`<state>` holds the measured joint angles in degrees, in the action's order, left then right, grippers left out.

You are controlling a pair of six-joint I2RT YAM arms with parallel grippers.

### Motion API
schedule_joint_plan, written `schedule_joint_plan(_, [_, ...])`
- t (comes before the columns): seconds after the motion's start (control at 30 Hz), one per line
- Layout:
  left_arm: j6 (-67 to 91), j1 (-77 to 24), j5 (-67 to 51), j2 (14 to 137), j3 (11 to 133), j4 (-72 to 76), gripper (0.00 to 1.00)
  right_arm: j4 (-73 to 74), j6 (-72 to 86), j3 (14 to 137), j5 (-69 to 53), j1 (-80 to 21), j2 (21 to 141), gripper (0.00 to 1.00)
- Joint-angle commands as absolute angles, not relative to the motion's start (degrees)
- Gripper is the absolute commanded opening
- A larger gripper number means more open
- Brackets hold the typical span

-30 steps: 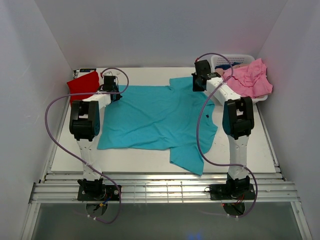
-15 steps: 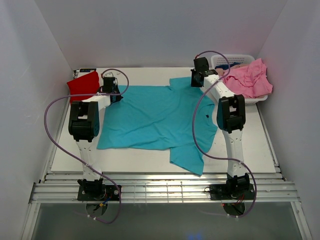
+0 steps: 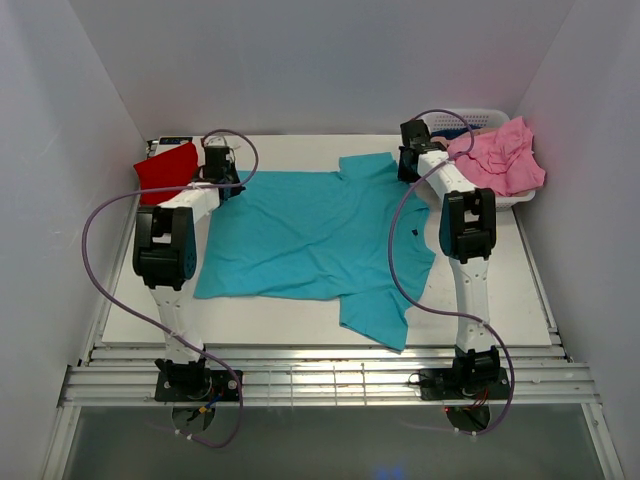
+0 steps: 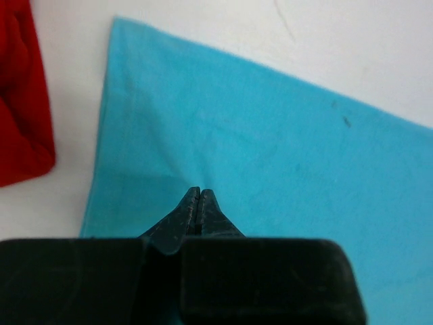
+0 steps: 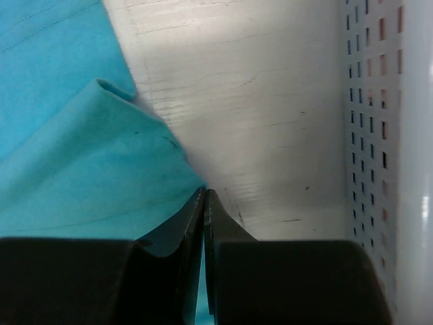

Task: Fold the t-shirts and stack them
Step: Grap the side of the flattened tshirt furthest away from the robot with both arms

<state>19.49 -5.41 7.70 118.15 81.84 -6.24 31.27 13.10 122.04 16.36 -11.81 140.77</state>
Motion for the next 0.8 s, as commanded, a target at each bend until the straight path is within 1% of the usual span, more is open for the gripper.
schedule_joint_plan(0.0, [15.65,-5.36,12.73,113.11,86.82,-4.3,0.0,30.85,12.4,124.1,15.65,-11.43,141.15,0.08])
schedule_joint_plan(0.2, [10.38,-3.34,15.47,120.49,97.71,-7.47,0.0,24.53,11.08,122.35,11.26,-11.25,137.11,0.08])
schedule_joint_plan(0.23, [9.94,-2.9,15.21,121.54,98.69,-7.64,0.01,23.74,11.07,122.52,10.82,-11.08,136.85,0.08])
schedule_joint_plan(0.27, [9.76,-2.12,15.12,123.47,99.66,-8.34,0.04,22.86,11.07,122.95,9.94,-10.99,136.93,0.13])
schedule_joint_plan(0.33, [9.49,-0.97,14.16,125.41,102.9,-9.92,0.15,23.03,11.07,126.29,8.71,-10.55,137.9,0.22])
schedule_joint_plan(0.37, [9.58,-0.62,13.72,126.38,103.88,-10.54,0.23,22.85,11.07,127.26,7.92,-10.29,139.21,0.34])
schedule_joint_plan(0.4, [9.58,-0.44,13.54,128.13,105.02,-11.07,0.32,22.85,11.51,128.22,6.61,-10.11,139.83,0.4])
schedule_joint_plan(0.43, [9.41,-0.27,13.62,129.1,107.29,-11.94,0.48,22.76,11.86,129.71,5.81,-9.59,140.53,0.45])
schedule_joint_plan(0.53, [9.49,-0.09,14.15,132.96,110.99,-15.98,0.56,21.45,14.23,130.17,2.73,-8.36,142.82,0.54])
schedule_joint_plan(0.6, [9.49,-0.09,14.41,134.38,113.29,-18.19,0.57,20.14,15.55,129.47,0.54,-7.74,144.14,0.55])
schedule_joint_plan(0.77, [9.49,-0.09,14.33,136.14,112.76,-18.11,0.55,18.72,18.19,128.76,-3.42,-7.12,146.95,0.56])
